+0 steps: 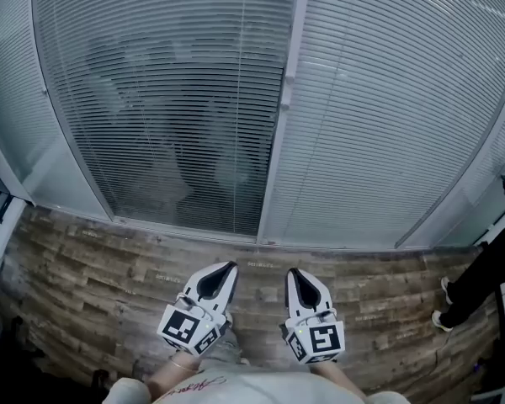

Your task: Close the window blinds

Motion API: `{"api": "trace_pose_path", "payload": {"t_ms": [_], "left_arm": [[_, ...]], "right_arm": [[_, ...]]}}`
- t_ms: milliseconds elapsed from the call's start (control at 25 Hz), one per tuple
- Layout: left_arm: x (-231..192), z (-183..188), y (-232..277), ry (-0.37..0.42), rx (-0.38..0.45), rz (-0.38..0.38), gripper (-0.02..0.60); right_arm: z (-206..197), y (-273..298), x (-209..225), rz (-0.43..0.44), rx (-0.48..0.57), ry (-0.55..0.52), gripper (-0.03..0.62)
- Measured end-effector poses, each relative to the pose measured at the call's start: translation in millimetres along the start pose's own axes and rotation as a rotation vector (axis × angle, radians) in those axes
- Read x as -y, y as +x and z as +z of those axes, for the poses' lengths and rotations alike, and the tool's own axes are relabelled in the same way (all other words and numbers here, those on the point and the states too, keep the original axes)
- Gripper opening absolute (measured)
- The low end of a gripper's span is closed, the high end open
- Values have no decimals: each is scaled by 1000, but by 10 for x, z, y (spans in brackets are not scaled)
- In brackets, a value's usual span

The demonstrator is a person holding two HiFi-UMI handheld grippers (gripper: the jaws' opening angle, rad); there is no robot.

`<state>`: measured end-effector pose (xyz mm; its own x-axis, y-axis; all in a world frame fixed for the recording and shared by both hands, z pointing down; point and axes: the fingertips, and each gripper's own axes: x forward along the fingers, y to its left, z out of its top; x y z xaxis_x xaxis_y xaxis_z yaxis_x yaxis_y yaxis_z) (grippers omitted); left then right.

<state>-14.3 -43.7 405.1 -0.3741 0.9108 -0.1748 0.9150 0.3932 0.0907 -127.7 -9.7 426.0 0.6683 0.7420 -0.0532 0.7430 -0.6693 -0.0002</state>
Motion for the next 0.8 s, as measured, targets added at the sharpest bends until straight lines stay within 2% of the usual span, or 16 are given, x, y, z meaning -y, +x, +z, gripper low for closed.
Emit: {"api": "trace_pose_path", "payload": {"t_ms": [200, 480, 800], "left_arm": [[-96, -13, 138, -8, -2, 15, 18], [-377, -79, 422, -4, 17, -9, 18], [-958, -95, 1044, -10, 14, -28, 18]], "right_arm": [[-34, 131, 104, -3, -2, -3, 23], [-93, 458, 190, -9, -6, -11, 23], [-132, 1269, 477, -27, -9, -13, 23]]}}
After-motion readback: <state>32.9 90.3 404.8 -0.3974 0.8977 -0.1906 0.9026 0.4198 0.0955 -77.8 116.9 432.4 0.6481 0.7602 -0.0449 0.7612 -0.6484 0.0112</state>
